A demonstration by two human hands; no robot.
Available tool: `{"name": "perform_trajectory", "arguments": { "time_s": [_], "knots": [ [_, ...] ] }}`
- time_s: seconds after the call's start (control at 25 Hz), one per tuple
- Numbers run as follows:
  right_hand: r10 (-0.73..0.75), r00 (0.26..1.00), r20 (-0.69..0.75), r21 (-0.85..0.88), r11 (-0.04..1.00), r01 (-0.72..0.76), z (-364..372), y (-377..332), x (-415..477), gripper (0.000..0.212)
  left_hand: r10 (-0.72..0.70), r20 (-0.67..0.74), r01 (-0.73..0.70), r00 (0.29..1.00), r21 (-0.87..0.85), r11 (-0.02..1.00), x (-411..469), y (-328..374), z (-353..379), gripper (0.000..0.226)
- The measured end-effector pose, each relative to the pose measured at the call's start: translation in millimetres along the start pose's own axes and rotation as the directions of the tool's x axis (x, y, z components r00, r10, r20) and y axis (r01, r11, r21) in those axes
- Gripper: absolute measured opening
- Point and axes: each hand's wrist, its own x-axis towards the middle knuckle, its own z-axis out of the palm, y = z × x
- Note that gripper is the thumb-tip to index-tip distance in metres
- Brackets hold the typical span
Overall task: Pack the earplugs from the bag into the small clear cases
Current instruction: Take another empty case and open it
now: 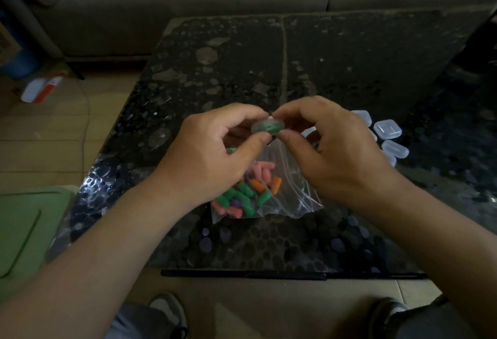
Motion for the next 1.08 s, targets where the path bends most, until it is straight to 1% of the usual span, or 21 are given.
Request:
{"name": "perform_trajectory", "arguments": {
  "time_s": [0.12,0.2,0.4,0.56,0.76,0.92,1.08],
  "knots": [
    [-0.023,1.0,-0.008,-0.021,1.0,0.022,1.4,1.5,-0.4,0.02,0.124,-0.027,-0.119,0.992,0.147,0.982,1.1,-6.0,0.4,0.025],
    [-0.06,0.998,-0.012,-0.052,0.997,0.059,2.4,2.6,-0.7,0.018,0.149,-0.047,-0.137,0.988,0.193,0.972,2.5,-9.3,-0.1,0.024],
    [-0.111,0.994,-0.017,-0.092,0.99,0.109,2.5,5.1,0.1,0.024,0.15,-0.026,-0.144,0.988,0.149,0.978,2.5,-10.7,-0.8,0.024],
    [-0.121,0.992,-0.022,-0.094,0.988,0.119,3.3,5.8,-0.8,0.02,0.141,-0.036,-0.135,0.989,0.128,0.983,2.3,-9.0,0.4,0.026],
    [-0.118,0.993,-0.02,-0.09,0.989,0.116,4.6,6.8,-0.4,0.019,0.085,-0.03,-0.082,0.996,0.09,0.993,2.3,-9.0,1.1,0.024],
    [-0.136,0.991,-0.02,-0.083,0.988,0.134,4.4,7.4,-0.8,0.014,0.097,-0.013,-0.095,0.995,0.088,0.992,2.3,-5.6,0.8,0.024],
    [-0.137,0.99,-0.018,-0.082,0.987,0.135,5.0,7.1,-0.7,0.015,0.073,-0.013,-0.071,0.997,0.083,0.994,1.4,-4.8,0.2,0.021]
  ]
}}
